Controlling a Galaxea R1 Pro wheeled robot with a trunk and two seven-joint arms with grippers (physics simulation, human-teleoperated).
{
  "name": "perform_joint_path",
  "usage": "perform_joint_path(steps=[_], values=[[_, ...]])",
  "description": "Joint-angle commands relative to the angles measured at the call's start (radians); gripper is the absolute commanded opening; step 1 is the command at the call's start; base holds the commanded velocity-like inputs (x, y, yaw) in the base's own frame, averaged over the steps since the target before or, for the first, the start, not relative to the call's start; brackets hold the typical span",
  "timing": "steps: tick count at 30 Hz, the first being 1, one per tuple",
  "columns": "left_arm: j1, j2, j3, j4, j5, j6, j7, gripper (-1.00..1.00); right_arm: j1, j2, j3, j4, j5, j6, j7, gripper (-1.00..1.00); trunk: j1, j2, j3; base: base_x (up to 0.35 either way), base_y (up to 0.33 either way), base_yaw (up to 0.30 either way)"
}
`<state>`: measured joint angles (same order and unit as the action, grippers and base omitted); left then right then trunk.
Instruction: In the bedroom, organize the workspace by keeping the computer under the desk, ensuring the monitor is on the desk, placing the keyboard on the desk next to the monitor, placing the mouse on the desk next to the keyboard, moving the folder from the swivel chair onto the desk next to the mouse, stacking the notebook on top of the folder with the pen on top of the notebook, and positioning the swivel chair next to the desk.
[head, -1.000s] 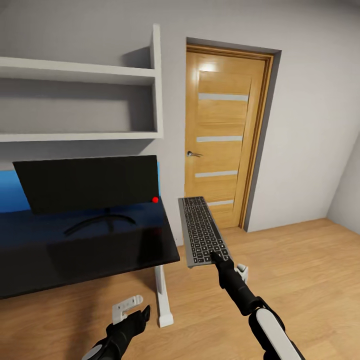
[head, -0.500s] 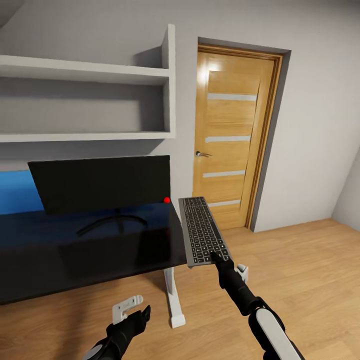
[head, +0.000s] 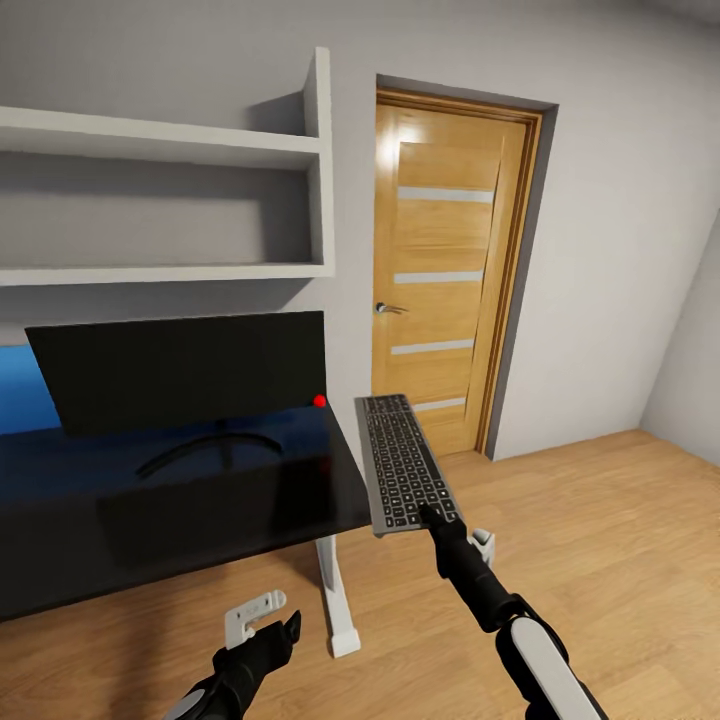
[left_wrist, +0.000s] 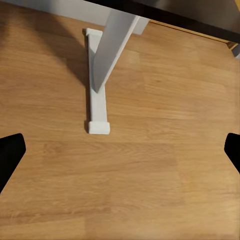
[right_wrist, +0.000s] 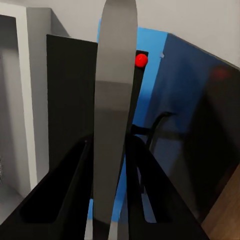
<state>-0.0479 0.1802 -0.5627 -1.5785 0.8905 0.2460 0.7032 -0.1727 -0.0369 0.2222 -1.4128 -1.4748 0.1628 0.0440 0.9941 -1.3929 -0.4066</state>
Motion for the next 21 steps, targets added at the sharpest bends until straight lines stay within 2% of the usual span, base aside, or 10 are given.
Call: perform_joint_path(steps=[1,5,6,8,9,13,17,21], values=[[-0.001,0.001,-0.002,-0.001,0.004,0.003,0.007,1.00,-0.001,0.000,0.001,0.000,-0.010,0.001,0.005,-1.00,0.000,-0.001,-0.001,0.000,0.000,-0.004],[-0.001,0.001,-0.002,-0.001,0.004,0.002,0.007,1.00,-0.001,0.000,0.007,0.000,-0.010,0.001,0.006,-1.00,0.000,-0.001,-0.001,0.000,0.000,0.000],[-0.001,0.001,-0.002,-0.001,0.004,0.002,0.007,1.00,-0.001,0.000,0.033,0.000,-0.010,0.003,0.004,-1.00,0.000,-0.001,-0.001,0.000,0.000,0.000],[-0.001,0.001,-0.002,-0.001,0.004,0.002,0.007,1.00,-0.001,0.000,0.036,0.000,-0.010,0.003,0.004,-1.00,0.000,-0.001,-0.001,0.000,0.000,0.000],[-0.001,0.001,-0.002,-0.001,0.004,0.002,0.007,1.00,-0.001,0.001,0.063,0.002,-0.010,0.002,0.005,-1.00,0.000,-0.001,-0.001,0.000,0.000,0.000],[-0.001,0.001,-0.002,-0.001,0.004,0.002,0.007,1.00,-0.001,0.004,0.096,0.005,-0.010,-0.001,0.004,-1.00,0.000,-0.001,-0.001,0.000,0.000,0.000],[-0.001,0.002,-0.001,-0.003,0.005,0.002,0.008,1.00,-0.001,0.025,0.106,0.013,-0.008,-0.002,0.004,-1.00,0.000,-0.001,-0.001,0.000,0.000,0.000],[-0.001,0.002,-0.001,-0.003,0.007,0.002,0.008,1.00,-0.001,0.036,0.109,0.034,-0.008,-0.002,0.004,-1.00,0.000,-0.001,-0.001,0.000,0.000,0.000]])
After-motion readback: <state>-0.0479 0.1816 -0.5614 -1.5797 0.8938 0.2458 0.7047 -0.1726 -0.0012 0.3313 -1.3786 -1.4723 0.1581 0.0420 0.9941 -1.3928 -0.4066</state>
